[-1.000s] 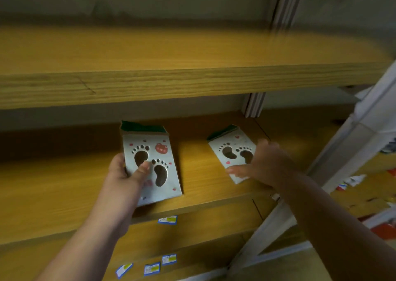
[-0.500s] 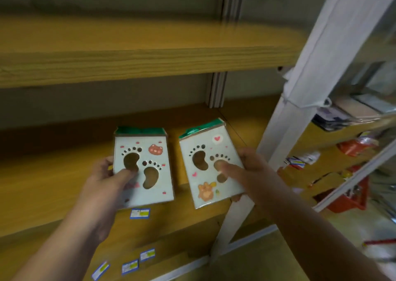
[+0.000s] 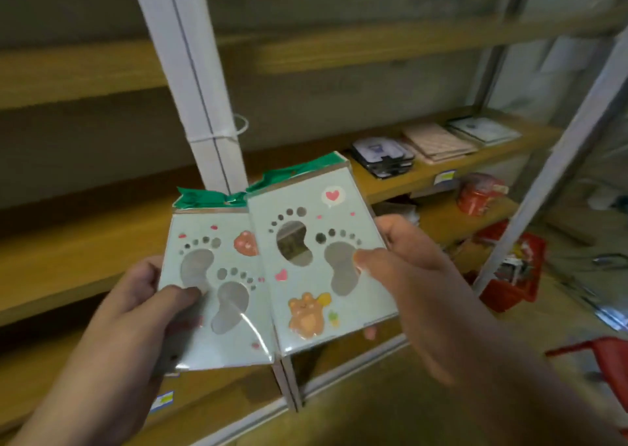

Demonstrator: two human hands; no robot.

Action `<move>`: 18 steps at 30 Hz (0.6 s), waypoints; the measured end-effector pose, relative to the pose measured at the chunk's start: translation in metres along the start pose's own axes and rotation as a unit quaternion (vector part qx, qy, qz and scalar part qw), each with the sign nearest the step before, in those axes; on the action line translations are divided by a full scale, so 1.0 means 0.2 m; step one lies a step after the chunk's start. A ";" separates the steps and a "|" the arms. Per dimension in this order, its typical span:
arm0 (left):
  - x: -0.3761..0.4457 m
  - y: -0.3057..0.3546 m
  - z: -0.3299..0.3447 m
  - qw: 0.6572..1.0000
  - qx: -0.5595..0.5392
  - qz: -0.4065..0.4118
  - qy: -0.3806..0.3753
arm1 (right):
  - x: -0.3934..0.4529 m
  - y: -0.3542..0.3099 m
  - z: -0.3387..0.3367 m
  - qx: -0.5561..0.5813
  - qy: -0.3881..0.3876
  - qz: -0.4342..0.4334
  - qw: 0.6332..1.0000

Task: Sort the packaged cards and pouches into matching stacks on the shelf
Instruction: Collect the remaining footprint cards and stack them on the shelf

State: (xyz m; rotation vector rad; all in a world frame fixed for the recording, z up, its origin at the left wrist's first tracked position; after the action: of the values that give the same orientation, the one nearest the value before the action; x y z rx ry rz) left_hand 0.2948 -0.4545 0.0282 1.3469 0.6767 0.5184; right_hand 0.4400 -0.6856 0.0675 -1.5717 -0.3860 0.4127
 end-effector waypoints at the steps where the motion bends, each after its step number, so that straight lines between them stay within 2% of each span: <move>1: -0.02 -0.01 0.11 1.000 -0.010 -0.004 -0.004 | 0.00 0.02 -0.11 0.007 0.014 0.001 1.000; 8: -0.12 -0.03 0.76 0.998 -0.037 -0.044 -0.024 | -0.01 0.13 -0.68 0.092 0.072 0.067 0.991; 13: -0.08 -0.05 1.09 0.997 -0.019 -0.072 -0.028 | 0.04 0.33 -1.07 0.148 0.191 0.105 0.965; 18: 0.04 -0.12 1.48 0.993 0.000 -0.099 -0.065 | 0.14 0.39 -1.40 0.156 0.243 0.111 0.951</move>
State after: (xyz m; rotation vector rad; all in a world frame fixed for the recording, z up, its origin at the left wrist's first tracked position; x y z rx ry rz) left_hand 0.5085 -0.6617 0.0285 1.2839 0.6947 0.2690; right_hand 0.5997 -0.9189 -0.0025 -1.3512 0.2293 0.2297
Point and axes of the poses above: each hand's wrist, its own x-axis towards the middle knuckle, its own z-axis out of the palm, y = z × x, the point moved 7 cm from there along x, towards the middle knuckle, and after that the axes turned 7 degrees about y, right-handed, at the moved point
